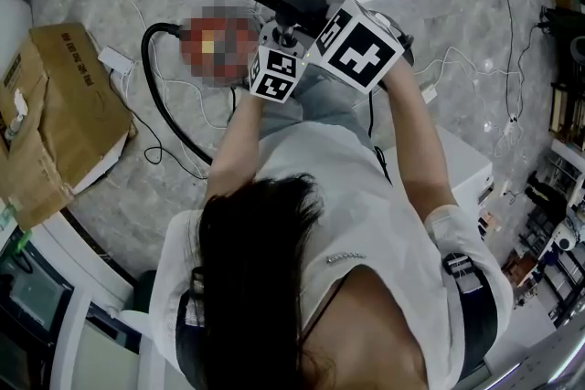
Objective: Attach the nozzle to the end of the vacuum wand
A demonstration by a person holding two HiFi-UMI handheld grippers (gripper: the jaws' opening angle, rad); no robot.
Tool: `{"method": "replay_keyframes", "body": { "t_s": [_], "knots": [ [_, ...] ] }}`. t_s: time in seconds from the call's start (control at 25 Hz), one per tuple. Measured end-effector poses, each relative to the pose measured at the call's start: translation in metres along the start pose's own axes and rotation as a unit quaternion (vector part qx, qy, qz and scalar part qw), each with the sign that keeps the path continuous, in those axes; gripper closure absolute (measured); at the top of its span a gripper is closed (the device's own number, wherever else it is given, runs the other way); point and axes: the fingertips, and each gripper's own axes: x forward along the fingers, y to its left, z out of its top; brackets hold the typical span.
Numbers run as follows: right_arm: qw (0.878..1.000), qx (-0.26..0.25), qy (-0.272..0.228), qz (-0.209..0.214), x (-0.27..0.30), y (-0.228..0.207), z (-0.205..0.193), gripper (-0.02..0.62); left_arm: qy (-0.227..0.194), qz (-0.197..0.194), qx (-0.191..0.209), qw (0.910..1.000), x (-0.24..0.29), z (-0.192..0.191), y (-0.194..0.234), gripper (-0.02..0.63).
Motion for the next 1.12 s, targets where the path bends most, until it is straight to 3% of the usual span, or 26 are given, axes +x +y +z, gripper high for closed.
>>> {"method": "replay_keyframes", "body": {
  "t_s": [0.28,0.52,0.56,0.6,0.64,0.76,0.96,1.12],
  "knots": [
    [1.0,-0.005,0.012,0.015,0.017,0.013,-0.008,0.503,0.025,-0.006,-0.018,0.9995,0.001,-0.025,-0.008,0.528],
    [0.999,-0.04,-0.017,0.009,0.02,0.016,-0.003,0.494,0.021,0.001,-0.027,0.9994,-0.002,-0.026,-0.002,0.531],
    [0.999,-0.042,-0.03,0.016,0.02,0.019,-0.001,0.475,0.019,0.002,-0.027,0.9995,-0.003,-0.025,0.0,0.531],
    [0.998,-0.037,-0.044,0.027,0.02,0.023,0.001,0.405,0.017,0.002,-0.025,0.9995,-0.004,-0.023,0.002,0.531],
    [0.997,-0.025,-0.059,0.039,0.02,0.026,0.004,0.293,0.016,0.002,-0.023,0.9996,-0.004,-0.022,0.004,0.531],
    [0.995,0.006,-0.093,0.037,0.018,0.022,0.012,0.278,0.018,0.004,-0.022,0.9996,-0.006,-0.022,0.011,0.531],
    [0.992,0.013,-0.122,0.037,0.014,0.018,0.016,0.261,0.014,0.016,-0.024,0.9995,-0.01,-0.019,0.023,0.531],
    [0.981,0.041,-0.189,0.037,0.0,0.012,0.025,0.243,0.012,0.019,-0.023,0.9995,-0.011,-0.015,0.03,0.531]
  ]
}}
